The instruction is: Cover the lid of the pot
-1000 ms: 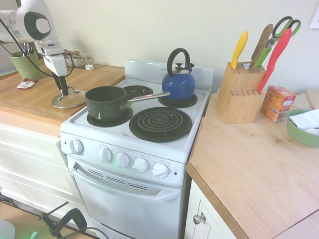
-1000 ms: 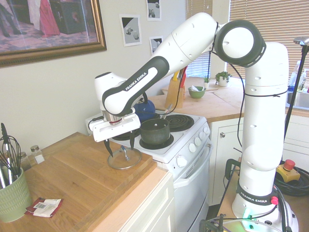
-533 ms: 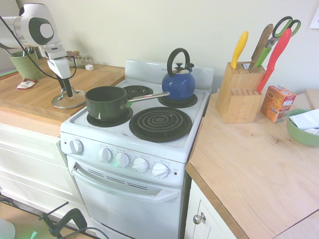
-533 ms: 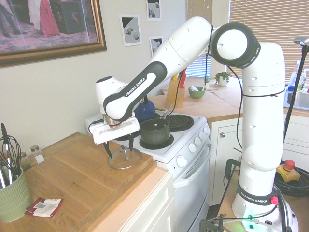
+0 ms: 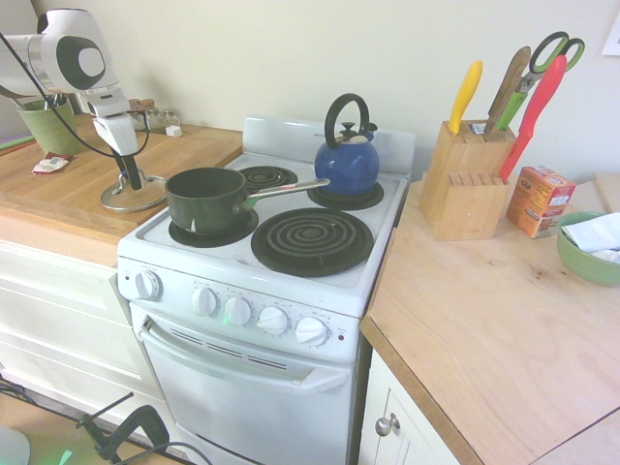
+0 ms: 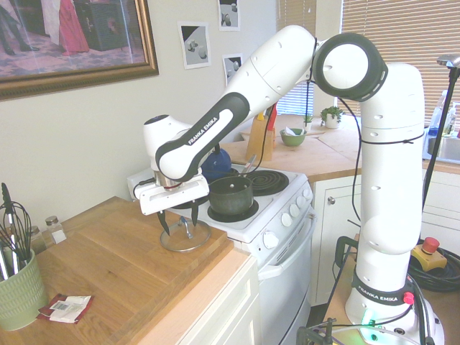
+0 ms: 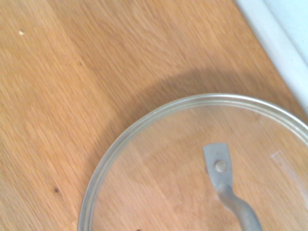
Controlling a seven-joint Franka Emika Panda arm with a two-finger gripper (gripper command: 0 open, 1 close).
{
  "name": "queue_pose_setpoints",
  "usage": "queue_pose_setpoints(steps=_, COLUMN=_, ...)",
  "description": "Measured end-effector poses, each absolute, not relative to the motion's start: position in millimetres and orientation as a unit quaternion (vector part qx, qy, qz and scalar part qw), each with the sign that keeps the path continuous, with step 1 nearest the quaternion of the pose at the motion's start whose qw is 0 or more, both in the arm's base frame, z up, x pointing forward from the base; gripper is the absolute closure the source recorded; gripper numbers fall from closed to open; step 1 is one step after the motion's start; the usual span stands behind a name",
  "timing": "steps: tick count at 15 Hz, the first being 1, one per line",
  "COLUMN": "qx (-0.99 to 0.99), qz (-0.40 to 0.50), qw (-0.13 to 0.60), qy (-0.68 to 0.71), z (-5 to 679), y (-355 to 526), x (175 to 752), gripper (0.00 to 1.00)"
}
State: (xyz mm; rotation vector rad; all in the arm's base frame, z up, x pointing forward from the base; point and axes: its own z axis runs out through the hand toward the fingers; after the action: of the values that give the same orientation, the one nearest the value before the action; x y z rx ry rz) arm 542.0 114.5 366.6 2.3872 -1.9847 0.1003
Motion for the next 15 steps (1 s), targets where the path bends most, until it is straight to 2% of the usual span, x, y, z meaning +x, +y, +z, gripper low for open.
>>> queue_pose_setpoints(steps=15, qx=0.758, qz=0.039, qw=0.009, qy=-0.651, z=368, y=98, x=548, gripper=1.00)
